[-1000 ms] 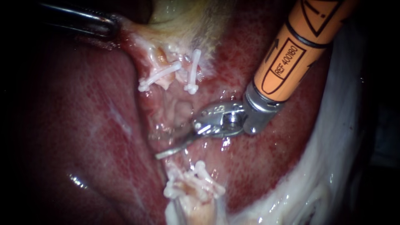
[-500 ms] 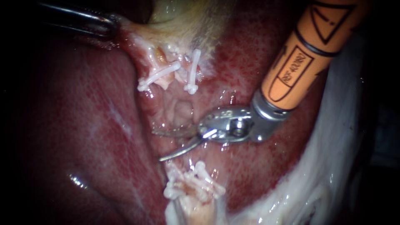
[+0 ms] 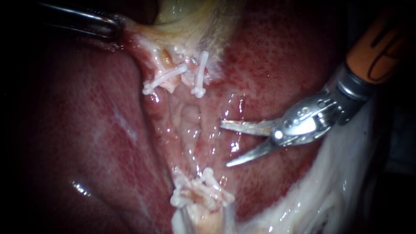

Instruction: Go back from the cut right tube

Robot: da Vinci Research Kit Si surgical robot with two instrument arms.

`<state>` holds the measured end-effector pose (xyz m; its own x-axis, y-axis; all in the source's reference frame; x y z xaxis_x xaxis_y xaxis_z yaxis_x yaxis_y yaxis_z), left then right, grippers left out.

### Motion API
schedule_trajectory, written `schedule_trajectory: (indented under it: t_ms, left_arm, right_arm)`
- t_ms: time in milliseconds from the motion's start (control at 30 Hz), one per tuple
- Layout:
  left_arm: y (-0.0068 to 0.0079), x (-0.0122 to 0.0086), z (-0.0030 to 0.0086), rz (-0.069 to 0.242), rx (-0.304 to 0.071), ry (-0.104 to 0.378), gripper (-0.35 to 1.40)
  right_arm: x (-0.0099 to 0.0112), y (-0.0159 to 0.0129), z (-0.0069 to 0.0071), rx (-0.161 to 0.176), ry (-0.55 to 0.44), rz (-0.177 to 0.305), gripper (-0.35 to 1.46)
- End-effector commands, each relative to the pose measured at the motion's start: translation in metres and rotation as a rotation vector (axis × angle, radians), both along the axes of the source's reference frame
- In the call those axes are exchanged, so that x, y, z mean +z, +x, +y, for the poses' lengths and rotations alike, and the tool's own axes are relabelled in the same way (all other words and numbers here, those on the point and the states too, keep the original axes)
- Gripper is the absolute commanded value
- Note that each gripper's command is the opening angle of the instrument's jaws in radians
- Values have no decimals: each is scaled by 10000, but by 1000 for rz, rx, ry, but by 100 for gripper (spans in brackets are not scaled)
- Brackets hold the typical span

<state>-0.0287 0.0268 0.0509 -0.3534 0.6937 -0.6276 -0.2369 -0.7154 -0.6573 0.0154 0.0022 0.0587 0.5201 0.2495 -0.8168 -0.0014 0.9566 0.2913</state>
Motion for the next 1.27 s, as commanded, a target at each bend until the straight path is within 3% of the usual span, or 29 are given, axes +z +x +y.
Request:
schedule_trajectory:
  t_ms: [33,367,600,867,1167,1267]
  left_arm:
    - [0,0,0,0,0,0,-35]
    - [-2,3,-1,1,-1,-1,-35]
    - [-16,18,-9,6,-10,-12,-35]
    - [-40,51,-27,29,19,7,-35]
    - [-42,55,-28,35,21,12,-35]
    - [-39,50,-24,32,24,16,-35]
  right_arm:
    - [-1,-3,1,2,-12,-13,145]
    - [-8,-33,7,15,-23,-72,145]
    - [-10,-36,9,14,-21,-72,145]
    - [-10,-36,9,12,-20,-74,145]
    - [-11,-36,10,11,-19,-72,145]
    - [-11,-33,10,-16,-4,-45,145]
